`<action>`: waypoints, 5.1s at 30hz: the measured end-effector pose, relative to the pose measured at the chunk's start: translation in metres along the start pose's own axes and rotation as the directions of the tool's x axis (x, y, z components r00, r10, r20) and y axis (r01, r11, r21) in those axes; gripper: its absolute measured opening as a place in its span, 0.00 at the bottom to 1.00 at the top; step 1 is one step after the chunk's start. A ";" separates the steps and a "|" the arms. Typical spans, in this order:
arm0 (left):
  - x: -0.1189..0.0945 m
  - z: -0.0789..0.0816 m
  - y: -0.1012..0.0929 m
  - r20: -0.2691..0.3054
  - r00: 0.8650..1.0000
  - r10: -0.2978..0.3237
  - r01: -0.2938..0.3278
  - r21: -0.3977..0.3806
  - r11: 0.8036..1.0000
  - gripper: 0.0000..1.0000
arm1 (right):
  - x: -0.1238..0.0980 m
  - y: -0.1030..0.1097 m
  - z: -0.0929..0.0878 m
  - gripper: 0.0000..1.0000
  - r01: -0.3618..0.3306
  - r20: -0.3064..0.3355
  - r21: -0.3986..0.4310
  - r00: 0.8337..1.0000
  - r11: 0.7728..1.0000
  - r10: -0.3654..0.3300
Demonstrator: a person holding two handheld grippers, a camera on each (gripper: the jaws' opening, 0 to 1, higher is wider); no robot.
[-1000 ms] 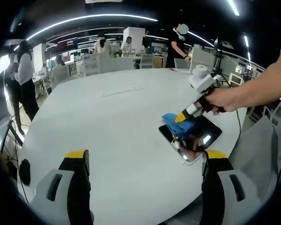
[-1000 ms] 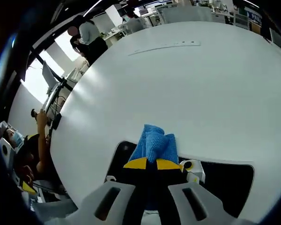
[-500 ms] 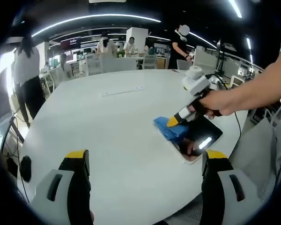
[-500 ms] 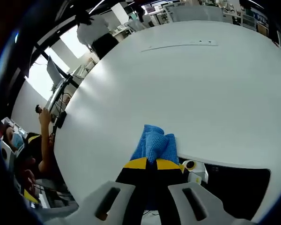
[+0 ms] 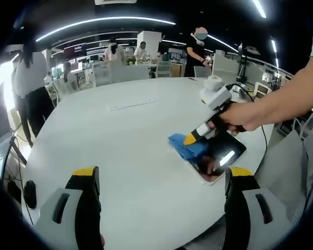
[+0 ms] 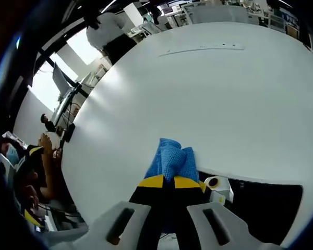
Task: Wipe the mirror surface with the cleaning cloth until all visible marks leave the cleaned area.
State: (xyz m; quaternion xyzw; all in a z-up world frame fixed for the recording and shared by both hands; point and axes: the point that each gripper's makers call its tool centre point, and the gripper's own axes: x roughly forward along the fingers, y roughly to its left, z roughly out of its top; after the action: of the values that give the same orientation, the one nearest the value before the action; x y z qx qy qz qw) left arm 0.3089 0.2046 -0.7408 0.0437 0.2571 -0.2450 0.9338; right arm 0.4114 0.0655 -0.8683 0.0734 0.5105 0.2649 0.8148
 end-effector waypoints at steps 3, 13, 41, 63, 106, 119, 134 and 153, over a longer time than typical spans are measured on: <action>-0.001 0.002 -0.001 0.006 1.000 -0.003 0.003 0.006 1.000 0.99 | -0.003 0.002 -0.006 0.00 -0.005 -0.005 0.000 1.000 1.000 0.005; -0.004 0.005 -0.005 0.027 1.000 -0.003 0.003 -0.011 1.000 0.99 | -0.009 0.011 -0.023 0.00 -0.018 -0.033 0.014 0.999 1.000 0.019; -0.003 0.011 -0.005 0.047 0.999 0.014 -0.012 -0.049 0.999 0.99 | -0.018 0.015 -0.039 0.00 -0.033 -0.040 -0.017 0.999 0.999 0.032; 0.005 0.018 -0.013 0.068 0.998 0.009 -0.006 -0.042 0.999 0.99 | -0.053 -0.036 -0.057 0.00 0.005 -0.020 0.012 1.000 1.000 -0.004; -0.002 0.018 -0.017 0.073 0.997 -0.005 0.007 -0.035 0.999 0.99 | -0.111 -0.128 -0.080 0.00 0.114 -0.014 0.077 0.993 0.990 -0.113; -0.006 0.025 -0.018 0.062 0.998 -0.023 0.022 0.023 0.999 0.99 | -0.118 -0.137 -0.082 0.00 0.174 -0.043 0.065 0.984 0.983 -0.172; -0.008 0.020 -0.025 0.059 0.998 -0.014 0.013 0.016 1.000 0.99 | -0.119 -0.140 -0.084 0.00 0.179 -0.028 0.066 0.984 0.982 -0.177; -0.009 0.017 -0.028 0.086 0.996 -0.015 0.015 0.005 1.000 0.99 | -0.126 -0.127 -0.106 0.00 0.192 -0.038 0.089 0.981 0.977 -0.189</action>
State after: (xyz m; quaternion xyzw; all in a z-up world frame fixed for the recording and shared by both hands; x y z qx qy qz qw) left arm 0.2971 0.1806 -0.7201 0.0334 0.2165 -0.2542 0.9420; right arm 0.3215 -0.1226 -0.8680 0.0578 0.5385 0.1627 0.8247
